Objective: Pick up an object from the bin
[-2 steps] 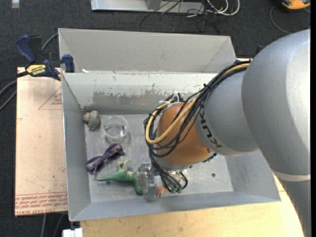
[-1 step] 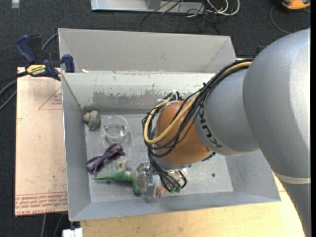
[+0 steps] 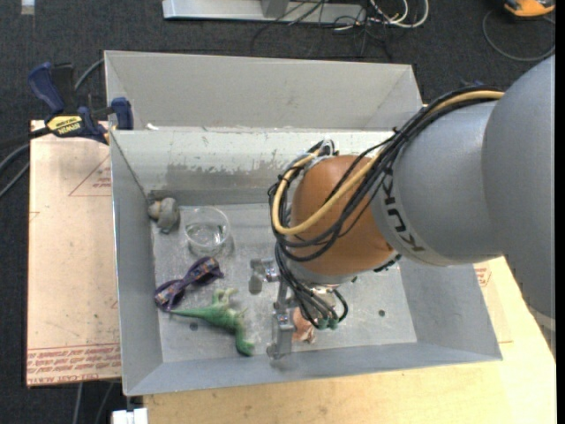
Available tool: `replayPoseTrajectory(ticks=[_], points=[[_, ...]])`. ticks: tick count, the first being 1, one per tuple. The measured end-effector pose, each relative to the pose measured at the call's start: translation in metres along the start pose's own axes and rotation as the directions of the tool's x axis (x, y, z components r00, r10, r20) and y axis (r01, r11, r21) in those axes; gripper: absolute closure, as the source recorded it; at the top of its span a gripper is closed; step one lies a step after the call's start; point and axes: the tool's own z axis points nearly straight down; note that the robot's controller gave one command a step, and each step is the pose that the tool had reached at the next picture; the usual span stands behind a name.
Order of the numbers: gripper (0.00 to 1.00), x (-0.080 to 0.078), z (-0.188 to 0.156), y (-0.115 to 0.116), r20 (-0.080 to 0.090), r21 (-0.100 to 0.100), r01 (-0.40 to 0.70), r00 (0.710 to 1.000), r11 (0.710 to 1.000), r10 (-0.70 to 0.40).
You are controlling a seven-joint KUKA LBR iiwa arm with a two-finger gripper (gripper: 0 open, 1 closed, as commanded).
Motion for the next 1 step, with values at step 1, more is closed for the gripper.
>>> replayPoseTrajectory(ticks=[1], points=[[0.0, 0.0, 0.0, 0.0, 0.0, 0.0, 0.0, 1.0, 1.0, 0.0]])
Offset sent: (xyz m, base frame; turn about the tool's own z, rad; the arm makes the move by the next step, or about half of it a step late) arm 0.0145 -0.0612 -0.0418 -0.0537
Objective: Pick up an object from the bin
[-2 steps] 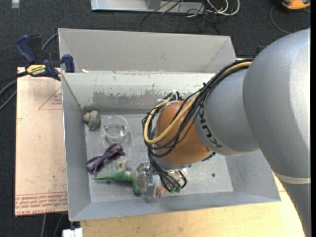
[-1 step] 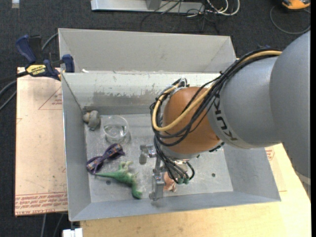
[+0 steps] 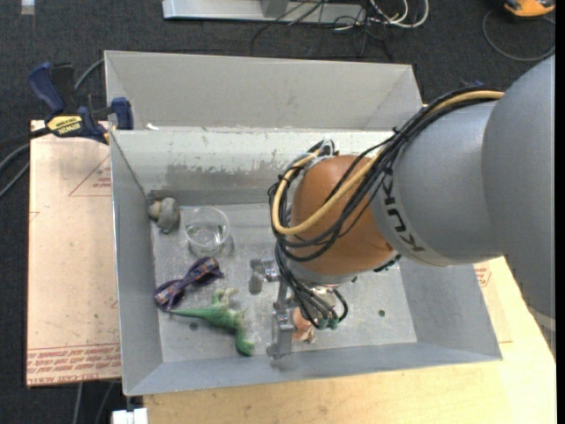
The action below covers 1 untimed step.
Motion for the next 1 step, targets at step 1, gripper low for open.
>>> replayPoseTrajectory(ticks=[1], points=[[0.0, -0.0077, 0.0427, -0.0646, -0.002, 0.001, 0.049, 0.999, 0.999, -0.049]])
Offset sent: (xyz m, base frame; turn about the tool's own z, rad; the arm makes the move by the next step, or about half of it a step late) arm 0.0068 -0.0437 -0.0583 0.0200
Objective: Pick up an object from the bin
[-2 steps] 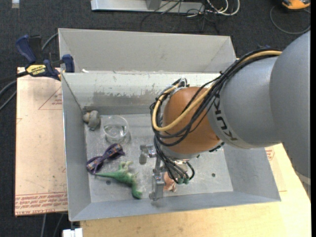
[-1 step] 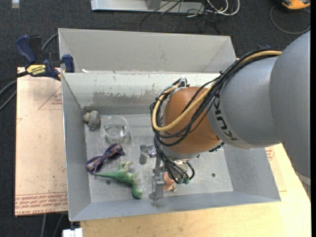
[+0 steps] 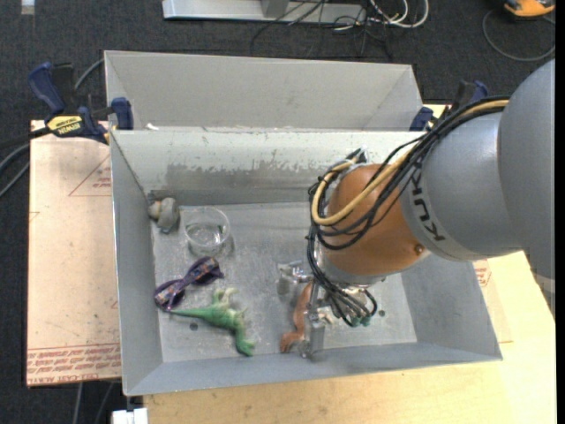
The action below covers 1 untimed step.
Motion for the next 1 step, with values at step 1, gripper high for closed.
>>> replayPoseTrajectory(ticks=[1], points=[[1.0, 0.0036, 0.0148, 0.0208, 0.004, -0.003, -0.07, 0.998, 0.998, 0.07]])
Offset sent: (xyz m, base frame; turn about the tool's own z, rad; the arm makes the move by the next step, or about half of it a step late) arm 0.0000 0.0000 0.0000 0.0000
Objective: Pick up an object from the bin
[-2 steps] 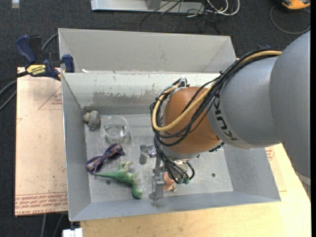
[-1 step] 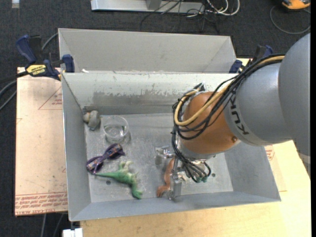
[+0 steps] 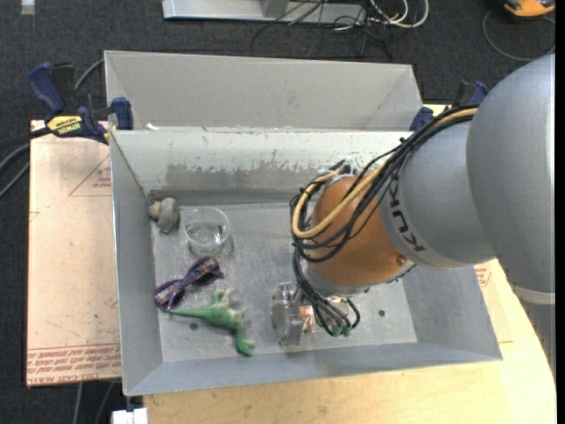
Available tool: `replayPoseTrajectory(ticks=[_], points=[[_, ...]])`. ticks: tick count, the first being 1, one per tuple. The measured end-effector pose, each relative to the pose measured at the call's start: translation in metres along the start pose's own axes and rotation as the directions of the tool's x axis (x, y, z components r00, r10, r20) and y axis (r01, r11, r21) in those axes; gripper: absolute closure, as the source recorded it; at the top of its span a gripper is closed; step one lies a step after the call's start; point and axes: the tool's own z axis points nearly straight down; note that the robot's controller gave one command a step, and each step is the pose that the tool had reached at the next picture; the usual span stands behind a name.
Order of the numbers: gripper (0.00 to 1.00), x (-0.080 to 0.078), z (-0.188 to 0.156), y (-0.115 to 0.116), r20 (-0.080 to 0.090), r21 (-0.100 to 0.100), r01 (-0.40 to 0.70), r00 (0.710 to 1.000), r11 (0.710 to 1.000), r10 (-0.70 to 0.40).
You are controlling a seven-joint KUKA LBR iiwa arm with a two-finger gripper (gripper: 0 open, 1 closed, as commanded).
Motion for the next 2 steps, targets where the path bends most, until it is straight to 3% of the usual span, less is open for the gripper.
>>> replayPoseTrajectory(ticks=[1, 2], points=[[1.0, 0.0, 0.0, 0.0, 0.0, 0.0, -0.001, 1.0, 1.0, 0.001], [1.0, -0.007, -0.022, -0.082, 0.003, 0.003, 0.063, 0.998, 0.998, -0.063]])
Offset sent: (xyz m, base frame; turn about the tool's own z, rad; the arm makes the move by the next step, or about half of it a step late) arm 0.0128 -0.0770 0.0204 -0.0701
